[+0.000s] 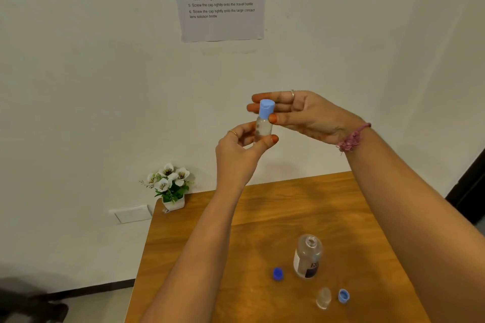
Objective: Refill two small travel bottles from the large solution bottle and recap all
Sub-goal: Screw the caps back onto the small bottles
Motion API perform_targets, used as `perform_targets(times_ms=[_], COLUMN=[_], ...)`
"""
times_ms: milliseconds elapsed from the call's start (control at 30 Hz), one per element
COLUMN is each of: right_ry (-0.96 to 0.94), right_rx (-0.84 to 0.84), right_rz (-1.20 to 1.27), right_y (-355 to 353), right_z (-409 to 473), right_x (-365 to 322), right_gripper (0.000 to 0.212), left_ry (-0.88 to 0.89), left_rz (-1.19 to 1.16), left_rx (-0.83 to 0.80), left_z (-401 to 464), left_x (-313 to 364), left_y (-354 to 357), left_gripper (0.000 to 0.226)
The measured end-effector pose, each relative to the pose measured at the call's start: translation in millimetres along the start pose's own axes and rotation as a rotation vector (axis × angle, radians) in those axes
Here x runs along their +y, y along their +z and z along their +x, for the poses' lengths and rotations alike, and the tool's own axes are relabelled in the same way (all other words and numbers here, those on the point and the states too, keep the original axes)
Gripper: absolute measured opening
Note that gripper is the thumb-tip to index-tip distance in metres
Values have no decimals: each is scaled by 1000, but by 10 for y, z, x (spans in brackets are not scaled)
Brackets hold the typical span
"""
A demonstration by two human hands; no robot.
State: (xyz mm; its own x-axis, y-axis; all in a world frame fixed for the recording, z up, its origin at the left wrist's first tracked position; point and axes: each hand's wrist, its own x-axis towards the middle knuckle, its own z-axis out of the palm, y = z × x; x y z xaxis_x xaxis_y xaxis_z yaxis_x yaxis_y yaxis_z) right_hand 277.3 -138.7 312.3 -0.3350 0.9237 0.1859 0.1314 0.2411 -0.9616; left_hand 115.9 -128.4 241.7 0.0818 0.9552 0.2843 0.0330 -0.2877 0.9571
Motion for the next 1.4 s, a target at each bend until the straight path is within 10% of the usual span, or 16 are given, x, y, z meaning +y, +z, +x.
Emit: perform_targets(times_ms=[133, 400, 767, 967, 1400], right_ry=[-28, 34, -46, 54, 377], right_rx=[189, 20, 494, 293, 833], right_rz=[-75, -101, -112, -4, -25], right_y=[83, 55, 398, 152, 110], right_z=[45, -20, -8, -238, -1516], right_x=[42, -13, 245, 336, 2221], right_gripper=[36, 39, 30, 63, 21], left_ry=[-4, -27, -10, -118, -383], left_rz=[3, 23, 21, -36, 456], left_rx=[-1, -64, 54, -107, -269], left_z=[-6, -8, 14, -61, -1306], left_x=[-9, -75, -224, -426, -1908], left_y=[10, 39, 196, 126, 211], left_gripper=[52, 45, 42, 46, 49])
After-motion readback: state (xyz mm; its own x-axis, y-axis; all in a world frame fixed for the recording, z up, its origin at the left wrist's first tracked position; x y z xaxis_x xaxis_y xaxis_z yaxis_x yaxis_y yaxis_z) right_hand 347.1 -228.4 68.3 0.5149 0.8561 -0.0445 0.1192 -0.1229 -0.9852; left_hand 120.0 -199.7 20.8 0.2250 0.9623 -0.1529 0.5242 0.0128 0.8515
